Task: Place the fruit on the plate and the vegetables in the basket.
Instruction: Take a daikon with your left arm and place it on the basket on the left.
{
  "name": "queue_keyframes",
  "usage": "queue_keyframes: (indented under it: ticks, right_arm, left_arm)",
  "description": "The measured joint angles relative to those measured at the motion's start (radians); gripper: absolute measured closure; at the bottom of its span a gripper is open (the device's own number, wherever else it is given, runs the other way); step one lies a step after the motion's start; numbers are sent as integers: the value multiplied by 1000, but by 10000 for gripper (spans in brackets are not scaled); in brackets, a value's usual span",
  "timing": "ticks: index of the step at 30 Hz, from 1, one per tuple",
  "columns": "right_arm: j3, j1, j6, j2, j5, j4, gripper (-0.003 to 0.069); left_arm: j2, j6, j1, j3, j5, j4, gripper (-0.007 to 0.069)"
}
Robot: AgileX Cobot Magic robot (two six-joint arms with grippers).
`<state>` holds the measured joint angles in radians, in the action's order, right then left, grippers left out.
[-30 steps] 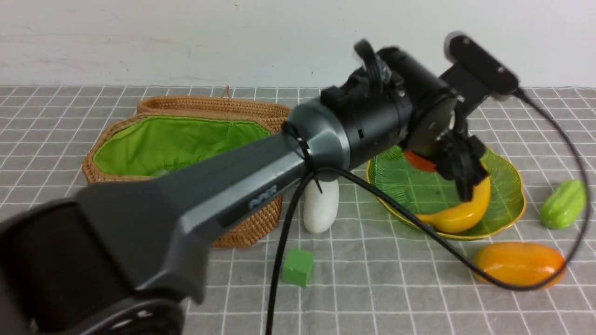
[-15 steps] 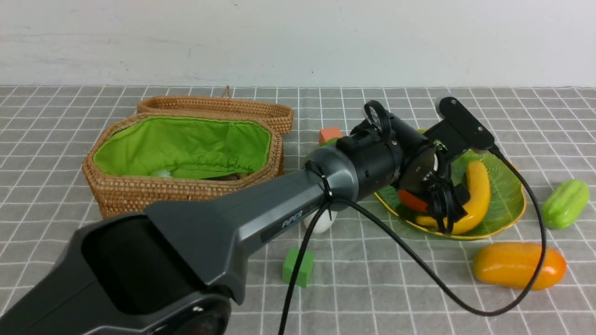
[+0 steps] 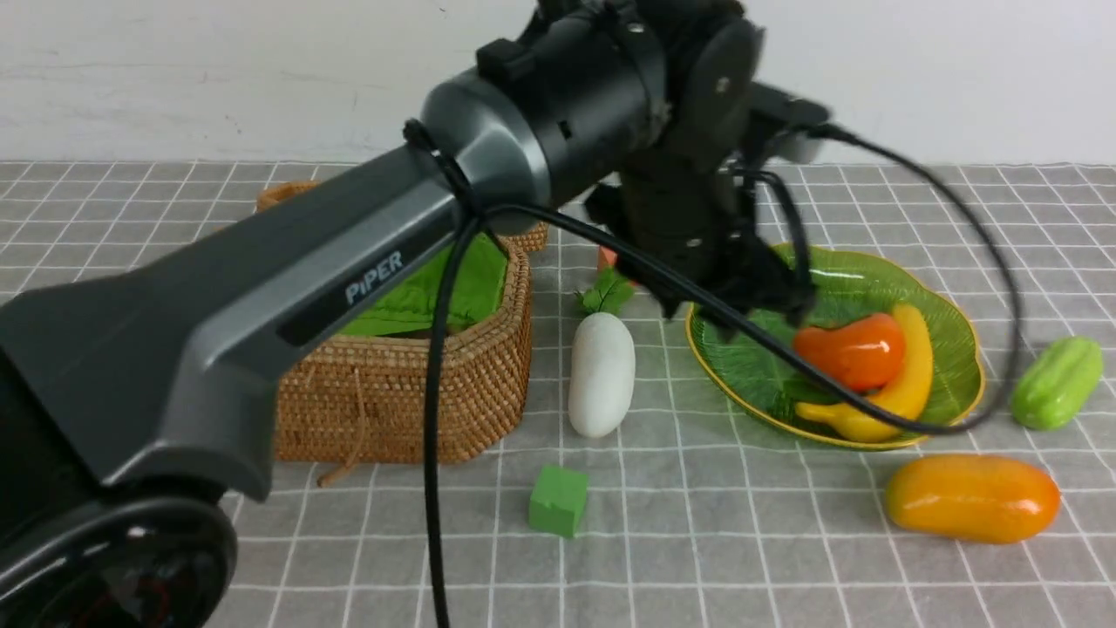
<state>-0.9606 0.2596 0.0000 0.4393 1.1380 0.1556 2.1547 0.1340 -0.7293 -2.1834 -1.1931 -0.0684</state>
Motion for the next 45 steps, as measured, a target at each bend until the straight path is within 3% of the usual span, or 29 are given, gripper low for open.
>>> queue_keyframes:
  ticks: [6,10,17,22,28,40,45]
  right_arm:
    - [0,0,0,0,-5,2,544]
    - [0,0,0,0,-23,17,541]
    - [0,0,-16,0,-23,20,540]
    - [0,0,-24,0,-23,22,540]
    - [0,0,-27,0,-23,23,540]
    - [0,0,-27,0,-16,49,540]
    - [0,0,-46,0,-14,50,538]
  left_arm:
    - [88,67,63,0,33,-25,198]
    - [166,92,65,0,119,-106,118]
    - [246,204,65,0,198,-255,53]
    - [257,211,63,-6,201,-276,55]
    - [259,212,65,-12,205,-239,220]
    - [259,192,66,-41,175,-207,217]
    - [244,191,54,-40,142,-201,131]
